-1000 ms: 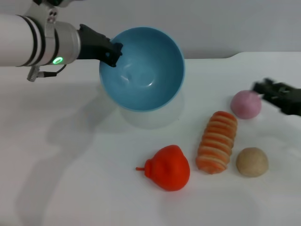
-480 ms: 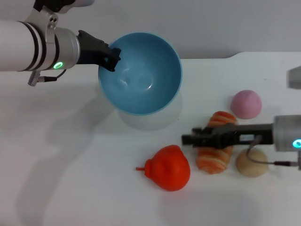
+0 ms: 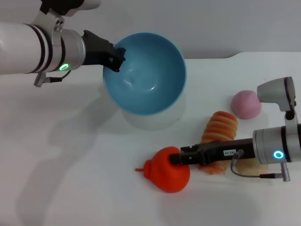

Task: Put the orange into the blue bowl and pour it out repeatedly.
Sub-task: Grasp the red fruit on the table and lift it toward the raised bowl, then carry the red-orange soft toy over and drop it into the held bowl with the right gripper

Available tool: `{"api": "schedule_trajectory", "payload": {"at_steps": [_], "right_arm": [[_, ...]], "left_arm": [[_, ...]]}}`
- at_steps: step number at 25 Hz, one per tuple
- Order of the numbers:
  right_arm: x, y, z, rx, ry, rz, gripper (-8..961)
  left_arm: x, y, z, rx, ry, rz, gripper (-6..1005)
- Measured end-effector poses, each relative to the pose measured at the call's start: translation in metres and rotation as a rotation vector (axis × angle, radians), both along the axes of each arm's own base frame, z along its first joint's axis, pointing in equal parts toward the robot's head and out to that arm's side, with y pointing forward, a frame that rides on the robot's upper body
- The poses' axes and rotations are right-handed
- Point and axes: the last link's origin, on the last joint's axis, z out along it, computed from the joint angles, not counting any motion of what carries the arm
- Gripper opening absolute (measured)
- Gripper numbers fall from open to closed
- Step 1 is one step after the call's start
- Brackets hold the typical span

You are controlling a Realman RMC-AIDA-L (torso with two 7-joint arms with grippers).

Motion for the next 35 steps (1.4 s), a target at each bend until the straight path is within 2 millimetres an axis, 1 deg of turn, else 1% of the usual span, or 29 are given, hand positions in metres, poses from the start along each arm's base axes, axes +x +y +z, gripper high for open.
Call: {"api": "schedule_trajectory", "payload": {"at_steps": [9,15,16,17,20,22,23,25,26,27,28,29,31,32,33,35], "right_arm": [[0.000,-0.004,-0.005,-0.012,-0.017,0.048,577],[-0.002,-0.004,-0.003,0.008,0.009,0.076,288],[-0.004,-0.004,-0.001,0.027,0.034,0.081,253],[-0.006,-0.003,0.003,0.068,0.083,0.098,218],[-0.008,-0.005,0.007,0.094,0.119,0.128,112],[-0.009,-0.007,0.013,0.097,0.144,0.152,103],[-0.010,-0.009,0.017,0.097,0.160,0.168,98],[-0.013,-0.011,0.034,0.119,0.205,0.211,88],[-0.018,-0.015,0.062,0.165,0.273,0.277,84],[-0.018,-0.015,0.062,0.165,0.273,0.277,79],[-0.023,-0.020,0.086,0.201,0.330,0.336,74],[-0.023,-0.020,0.086,0.201,0.330,0.336,69],[-0.029,-0.024,0.110,0.238,0.381,0.399,60],[-0.030,-0.025,0.119,0.260,0.398,0.418,42],[-0.032,-0.026,0.133,0.297,0.422,0.441,24],[-0.032,-0.025,0.137,0.313,0.426,0.445,24]], "left_arm": [[-0.002,0.000,-0.006,-0.007,0.005,0.001,-1],[-0.004,0.000,-0.007,-0.010,0.003,0.010,0],[-0.004,0.000,-0.007,-0.010,0.003,0.010,0],[-0.009,0.001,-0.007,-0.009,0.003,0.026,0],[-0.011,0.002,-0.008,-0.010,0.005,0.032,0],[-0.010,0.002,-0.009,-0.014,0.009,0.028,0],[-0.010,0.002,-0.010,-0.015,0.009,0.027,0],[-0.009,0.003,-0.009,-0.017,0.012,0.027,0],[-0.007,0.003,-0.010,-0.031,0.019,0.027,0],[-0.007,0.003,-0.010,-0.031,0.019,0.027,0],[-0.006,0.002,-0.011,-0.047,0.027,0.030,0],[-0.005,0.001,-0.012,-0.057,0.032,0.030,0],[0.002,-0.001,-0.016,-0.100,0.054,0.028,0],[0.005,-0.002,-0.018,-0.126,0.067,0.027,-1],[0.008,-0.003,-0.019,-0.147,0.076,0.027,-1],[0.019,-0.012,-0.028,-0.241,0.099,0.028,-1]]}}
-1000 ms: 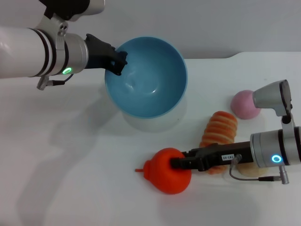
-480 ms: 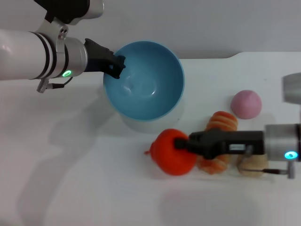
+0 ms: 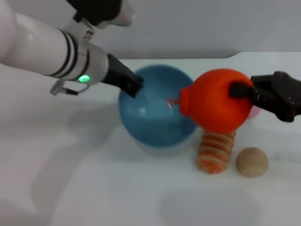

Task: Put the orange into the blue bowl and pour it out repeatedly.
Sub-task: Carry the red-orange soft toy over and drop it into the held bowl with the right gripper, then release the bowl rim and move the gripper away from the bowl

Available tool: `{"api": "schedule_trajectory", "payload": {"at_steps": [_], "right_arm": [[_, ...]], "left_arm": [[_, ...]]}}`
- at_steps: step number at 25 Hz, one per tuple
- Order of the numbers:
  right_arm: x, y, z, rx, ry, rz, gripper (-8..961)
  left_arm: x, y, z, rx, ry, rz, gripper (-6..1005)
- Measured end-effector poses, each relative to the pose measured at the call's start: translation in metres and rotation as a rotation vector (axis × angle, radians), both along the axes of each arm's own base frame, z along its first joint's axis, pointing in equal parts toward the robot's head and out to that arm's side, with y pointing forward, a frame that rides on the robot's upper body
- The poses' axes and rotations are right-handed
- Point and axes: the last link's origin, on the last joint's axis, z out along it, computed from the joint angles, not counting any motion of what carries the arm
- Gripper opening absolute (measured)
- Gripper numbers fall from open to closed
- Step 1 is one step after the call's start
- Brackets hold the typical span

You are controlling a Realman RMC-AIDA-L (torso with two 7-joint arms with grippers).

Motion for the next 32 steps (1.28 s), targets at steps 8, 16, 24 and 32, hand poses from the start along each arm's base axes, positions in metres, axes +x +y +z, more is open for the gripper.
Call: {"api": "schedule_trajectory", "payload": {"at_steps": [8,16,24,32], "right_arm": [[0.004,0.009,-0.027,-0.040,-0.050,-0.071,25],[0.007,0.017,-0.052,-0.094,-0.077,-0.148,44],[0.008,0.018,-0.047,-0.065,-0.030,-0.176,126],[0.027,0.013,-0.024,0.051,0.082,-0.266,487]], "left_arm": [[0.018,-0.015,-0.013,-0.115,-0.002,-0.024,-1],[0.013,-0.017,-0.020,-0.125,0.004,-0.011,0],[0.006,-0.015,-0.018,-0.118,0.009,0.008,2],[-0.011,-0.016,-0.028,-0.169,0.057,0.087,4]]}}
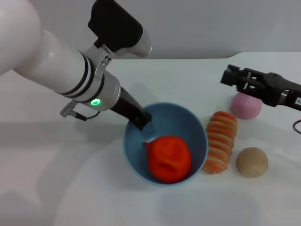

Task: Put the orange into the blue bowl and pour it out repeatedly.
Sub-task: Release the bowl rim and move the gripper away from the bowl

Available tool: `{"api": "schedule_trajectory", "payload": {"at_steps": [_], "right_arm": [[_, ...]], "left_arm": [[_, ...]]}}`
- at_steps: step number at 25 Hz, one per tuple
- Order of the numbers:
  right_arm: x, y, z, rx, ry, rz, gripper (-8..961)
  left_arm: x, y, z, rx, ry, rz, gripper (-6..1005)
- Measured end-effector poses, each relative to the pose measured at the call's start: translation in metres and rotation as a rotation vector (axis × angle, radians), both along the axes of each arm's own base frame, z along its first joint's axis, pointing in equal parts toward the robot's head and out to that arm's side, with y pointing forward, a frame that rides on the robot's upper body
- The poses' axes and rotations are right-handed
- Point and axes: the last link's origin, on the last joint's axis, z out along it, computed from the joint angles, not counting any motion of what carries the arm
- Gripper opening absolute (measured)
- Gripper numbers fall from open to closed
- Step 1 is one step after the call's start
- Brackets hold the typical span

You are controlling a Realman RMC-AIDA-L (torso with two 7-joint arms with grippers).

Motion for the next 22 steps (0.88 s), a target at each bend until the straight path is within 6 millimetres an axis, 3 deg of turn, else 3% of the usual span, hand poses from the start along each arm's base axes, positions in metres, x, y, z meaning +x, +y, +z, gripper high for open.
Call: {"api": "schedule_trajectory", "payload": {"at_steps": [22], "right_arm": [[0.008,0.000,0.001,0.030,0.005,-0.052,487]], "left_arm": [[-0.018,-0.004,-0.014,-0.031,0.069,0.038,10]]}}
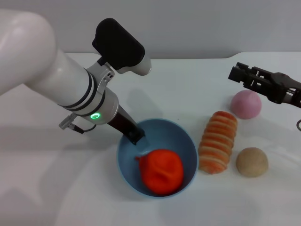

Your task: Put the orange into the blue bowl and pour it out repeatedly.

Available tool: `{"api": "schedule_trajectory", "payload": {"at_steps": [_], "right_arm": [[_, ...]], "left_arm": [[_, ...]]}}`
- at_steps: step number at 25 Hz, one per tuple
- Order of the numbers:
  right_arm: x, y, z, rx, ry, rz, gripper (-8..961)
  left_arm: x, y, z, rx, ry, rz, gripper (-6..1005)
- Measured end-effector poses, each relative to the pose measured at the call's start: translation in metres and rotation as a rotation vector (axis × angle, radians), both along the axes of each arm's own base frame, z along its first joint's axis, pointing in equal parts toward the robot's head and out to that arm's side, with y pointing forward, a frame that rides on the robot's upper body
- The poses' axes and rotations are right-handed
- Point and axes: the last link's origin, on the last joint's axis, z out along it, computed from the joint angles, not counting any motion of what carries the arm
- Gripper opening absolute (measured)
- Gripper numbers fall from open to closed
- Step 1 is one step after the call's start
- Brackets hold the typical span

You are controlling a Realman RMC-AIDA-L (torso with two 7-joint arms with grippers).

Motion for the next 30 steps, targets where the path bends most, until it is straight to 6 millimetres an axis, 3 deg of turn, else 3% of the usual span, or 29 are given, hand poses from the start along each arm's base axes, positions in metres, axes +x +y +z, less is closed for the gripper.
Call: {"api": "schedule_trajectory", "payload": {"at_steps": [7,15,24,26,30], "right_arm": [[0.005,0.001,-0.002,0.028,-0.035,-0.011,500],[0.012,0.003,-0.002,0.048,-0.058,-0.048,590],[0.039,0.004,0.013,0.218,-0.154,-0.109,587],[0.045,0.004,0.014,0.266,-0.179,-0.127,587],[0.062,0.006,0.010,0.362,-0.221,-0.205,588]], "left_arm": [[0.001,0.002,0.004,0.027,-0.019,0.030,12],[0.013,0.005,0.011,0.056,-0.027,-0.016,316],[0.031,0.033,0.058,0.375,-0.187,-0.144,643],[0.031,0.033,0.058,0.375,-0.187,-0.144,672],[0.015,0.031,0.054,0.591,-0.322,-0.236,701]]}}
